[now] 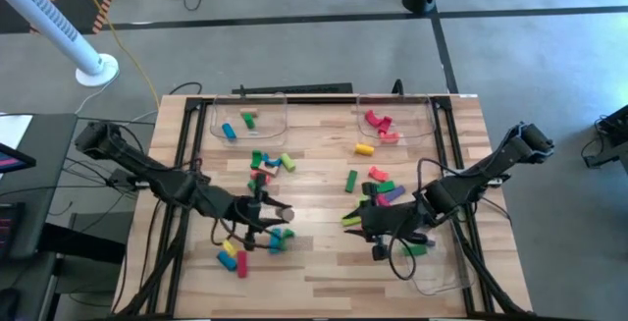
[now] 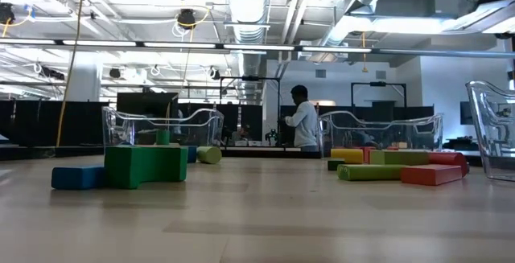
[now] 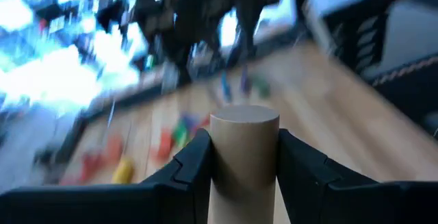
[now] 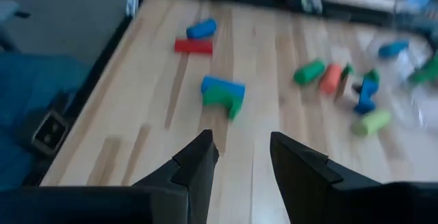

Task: Sort blocks by size
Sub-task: Put the brown cylindrical block into the top left transparent bin

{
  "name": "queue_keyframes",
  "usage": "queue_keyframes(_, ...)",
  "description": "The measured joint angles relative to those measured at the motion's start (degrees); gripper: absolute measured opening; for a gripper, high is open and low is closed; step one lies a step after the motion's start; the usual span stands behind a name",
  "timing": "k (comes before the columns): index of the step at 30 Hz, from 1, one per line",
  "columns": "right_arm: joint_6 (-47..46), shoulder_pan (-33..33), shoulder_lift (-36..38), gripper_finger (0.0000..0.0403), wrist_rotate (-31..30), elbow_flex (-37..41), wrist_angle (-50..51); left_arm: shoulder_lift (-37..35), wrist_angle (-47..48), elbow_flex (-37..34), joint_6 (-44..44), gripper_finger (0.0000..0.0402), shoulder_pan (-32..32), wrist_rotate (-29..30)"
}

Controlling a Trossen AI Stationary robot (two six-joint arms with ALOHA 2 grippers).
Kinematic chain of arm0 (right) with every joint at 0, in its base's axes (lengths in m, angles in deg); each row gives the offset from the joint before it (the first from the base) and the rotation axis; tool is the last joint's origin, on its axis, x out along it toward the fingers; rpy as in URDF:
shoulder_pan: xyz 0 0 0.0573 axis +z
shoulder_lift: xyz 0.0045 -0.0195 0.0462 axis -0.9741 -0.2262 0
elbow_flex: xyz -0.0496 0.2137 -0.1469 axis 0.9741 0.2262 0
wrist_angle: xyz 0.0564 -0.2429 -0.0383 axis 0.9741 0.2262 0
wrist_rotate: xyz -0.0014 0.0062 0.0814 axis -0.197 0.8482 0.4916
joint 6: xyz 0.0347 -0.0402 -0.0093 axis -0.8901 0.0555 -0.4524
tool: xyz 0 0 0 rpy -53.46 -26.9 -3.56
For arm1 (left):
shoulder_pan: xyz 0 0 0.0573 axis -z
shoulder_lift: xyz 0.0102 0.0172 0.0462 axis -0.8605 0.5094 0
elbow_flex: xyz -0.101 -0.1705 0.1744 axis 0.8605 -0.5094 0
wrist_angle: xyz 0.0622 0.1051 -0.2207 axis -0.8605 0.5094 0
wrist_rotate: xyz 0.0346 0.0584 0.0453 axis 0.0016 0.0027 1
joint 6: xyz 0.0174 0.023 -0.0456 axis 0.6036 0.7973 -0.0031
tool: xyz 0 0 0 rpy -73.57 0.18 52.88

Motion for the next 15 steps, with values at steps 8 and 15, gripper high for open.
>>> queue_keyframes(8,14.91,-3.35,-8.29,0.0182,0.04,0.0,-16.99,0.08,-10.69,-2.41,4.82,0.0122,-3.15,-9.53)
queue_keyframes(15,20.15,-6.44,-10.24,0.024,0.06,0.02,-26.27,0.12,-17.9,-6.76,4.83,0.0122,-6.69,-17.57)
